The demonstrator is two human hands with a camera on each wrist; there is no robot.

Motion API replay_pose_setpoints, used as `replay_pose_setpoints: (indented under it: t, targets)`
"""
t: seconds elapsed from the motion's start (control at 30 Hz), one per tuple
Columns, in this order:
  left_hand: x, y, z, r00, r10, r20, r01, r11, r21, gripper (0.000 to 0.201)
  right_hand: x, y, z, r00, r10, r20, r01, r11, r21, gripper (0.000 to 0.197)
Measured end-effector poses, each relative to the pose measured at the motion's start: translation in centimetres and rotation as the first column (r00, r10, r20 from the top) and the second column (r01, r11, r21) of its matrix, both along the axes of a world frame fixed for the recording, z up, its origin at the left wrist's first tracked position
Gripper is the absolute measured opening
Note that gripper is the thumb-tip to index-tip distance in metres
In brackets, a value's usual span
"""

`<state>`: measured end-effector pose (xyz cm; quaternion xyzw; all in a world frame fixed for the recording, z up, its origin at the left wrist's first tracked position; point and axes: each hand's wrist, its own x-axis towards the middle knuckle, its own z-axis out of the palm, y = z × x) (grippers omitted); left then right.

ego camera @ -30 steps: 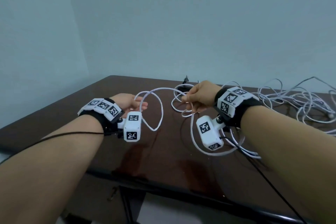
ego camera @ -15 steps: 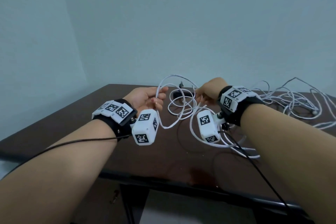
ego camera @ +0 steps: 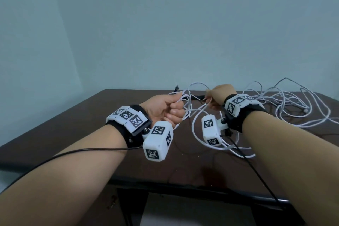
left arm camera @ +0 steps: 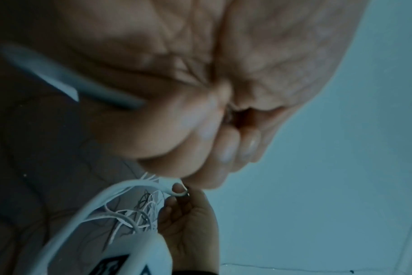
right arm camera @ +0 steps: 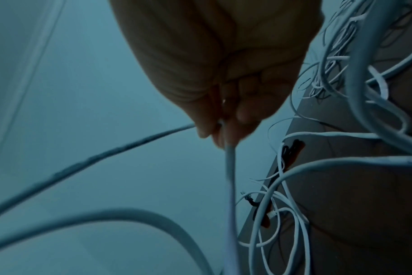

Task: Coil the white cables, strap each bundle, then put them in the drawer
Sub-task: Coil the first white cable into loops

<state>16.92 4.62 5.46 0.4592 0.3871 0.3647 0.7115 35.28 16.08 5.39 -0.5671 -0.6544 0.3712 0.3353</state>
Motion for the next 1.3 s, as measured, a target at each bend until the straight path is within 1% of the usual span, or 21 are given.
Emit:
replay_pose_setpoints:
  t: [0.07, 0.1, 0.17, 0.2, 0.23, 0.3, 0.33, 0.37, 0.47, 0.57, 0.7, 0.8, 0.87, 0.9, 0.97, 1.0, 1.1, 1.17, 1.23, 1.27, 1.3]
  targets:
    - [-0.2, 0.2, 0.5, 0.994, -0.047, 0.094, 0.045, 0.999, 0.018, 0.051, 0.1, -0.6, 0.5, 0.990, 0.100, 0.096, -0.108, 0.991, 0.085, 0.016]
    - [-0.3, 0.3, 0.7, 0.989, -0.059, 0.134, 0.055, 0.998, 0.030, 0.048, -0.1, -1.0, 0.8, 0.976, 0.178, 0.125, -0.191, 0.976, 0.105, 0.027]
    - [-0.2, 0.7, 1.1, 0.980, -0.054, 0.192, 0.050, 0.998, 0.026, 0.048, -0.6, -2.0, 0.9, 0.923, 0.372, 0.097, -0.382, 0.915, 0.130, 0.053]
    - [-0.1, 0.9, 1.2, 0.976, -0.037, 0.215, 0.035, 0.999, 0.016, 0.050, -0.9, -2.4, 0.8, 0.890, 0.454, 0.033, -0.454, 0.880, 0.138, 0.060]
    - [-0.2, 1.3, 1.0, 0.969, -0.028, 0.244, 0.029, 1.000, 0.002, 0.051, -1.2, -2.7, 0.7, 0.855, 0.517, -0.040, -0.506, 0.849, 0.150, 0.059]
    - [-0.9, 2.2, 0.3, 0.924, -0.103, 0.369, 0.127, 0.991, -0.039, 0.051, -1.6, -3.0, 0.8, 0.807, 0.561, -0.182, -0.545, 0.828, 0.135, 0.040]
    - [-1.3, 2.3, 0.2, 0.895, -0.140, 0.424, 0.182, 0.982, -0.059, 0.049, -1.7, -3.1, 0.9, 0.797, 0.564, -0.218, -0.552, 0.826, 0.119, 0.030]
    - [-1.6, 2.3, 0.0, 0.896, -0.138, 0.421, 0.175, 0.983, -0.051, 0.047, -1.7, -3.1, 1.0, 0.794, 0.563, -0.229, -0.554, 0.826, 0.106, 0.027]
    - [-1.4, 2.2, -0.3, 0.968, 0.054, 0.245, -0.053, 0.999, -0.010, 0.048, -1.9, -2.4, 1.3, 0.795, 0.555, -0.244, -0.554, 0.828, 0.081, 0.037]
    - [-1.4, 2.0, -0.6, 0.948, 0.201, 0.248, -0.215, 0.976, 0.031, 0.060, -2.2, -1.7, 1.4, 0.845, 0.409, -0.343, -0.444, 0.896, -0.025, 0.053]
    - [-1.3, 1.8, -0.5, 0.934, 0.200, 0.297, -0.207, 0.978, -0.010, 0.048, -2.7, -1.4, 0.9, 0.908, 0.237, -0.346, -0.292, 0.949, -0.117, 0.058]
    - [-1.1, 2.2, -0.2, 0.930, 0.239, 0.280, -0.255, 0.967, 0.023, 0.042, -3.3, -1.3, 0.4, 0.933, 0.157, -0.324, -0.217, 0.964, -0.156, 0.050]
    - [-1.1, 2.7, 0.0, 0.914, 0.315, 0.257, -0.333, 0.943, 0.029, 0.044, -3.3, -1.1, 0.3, 0.954, 0.168, -0.250, -0.216, 0.960, -0.177, 0.048]
    - [-1.2, 2.9, 0.1, 0.900, 0.360, 0.246, -0.375, 0.927, 0.014, 0.044, -3.1, -1.2, 0.6, 0.972, 0.193, -0.138, -0.213, 0.965, -0.153, 0.054]
    - [-1.5, 3.4, 0.1, 0.865, 0.445, 0.232, -0.453, 0.891, -0.019, 0.043, -2.7, -1.6, 1.8, 0.975, 0.176, 0.138, -0.174, 0.984, -0.024, 0.063]
    - [-1.6, 3.6, 0.0, 0.847, 0.484, 0.222, -0.490, 0.871, -0.031, 0.043, -2.6, -1.6, 2.4, 0.971, 0.136, 0.197, -0.151, 0.986, 0.064, 0.063]
    - [-2.0, 4.2, -0.2, 0.789, 0.591, 0.169, -0.593, 0.804, -0.042, 0.036, -2.5, -2.2, 4.8, 0.992, 0.080, 0.101, -0.102, 0.965, 0.243, 0.068]
    - [-2.4, 4.7, -0.4, 0.742, 0.651, 0.161, -0.653, 0.756, -0.044, 0.031, -2.7, -3.2, 5.9, 0.985, 0.150, 0.086, -0.168, 0.943, 0.288, 0.050]
    - [-3.0, 5.1, -0.6, 0.700, 0.696, 0.160, -0.699, 0.714, -0.050, 0.029, -2.8, -4.8, 6.4, 0.953, 0.239, 0.188, -0.285, 0.917, 0.279, 0.033]
    - [-3.2, 5.2, -0.6, 0.678, 0.717, 0.163, -0.720, 0.692, -0.053, 0.029, -2.8, -5.8, 6.6, 0.917, 0.272, 0.291, -0.350, 0.899, 0.262, 0.037]
    - [-3.4, 5.3, -0.7, 0.652, 0.740, 0.168, -0.743, 0.667, -0.057, 0.029, -2.8, -6.6, 6.7, 0.853, 0.299, 0.428, -0.421, 0.879, 0.224, 0.045]
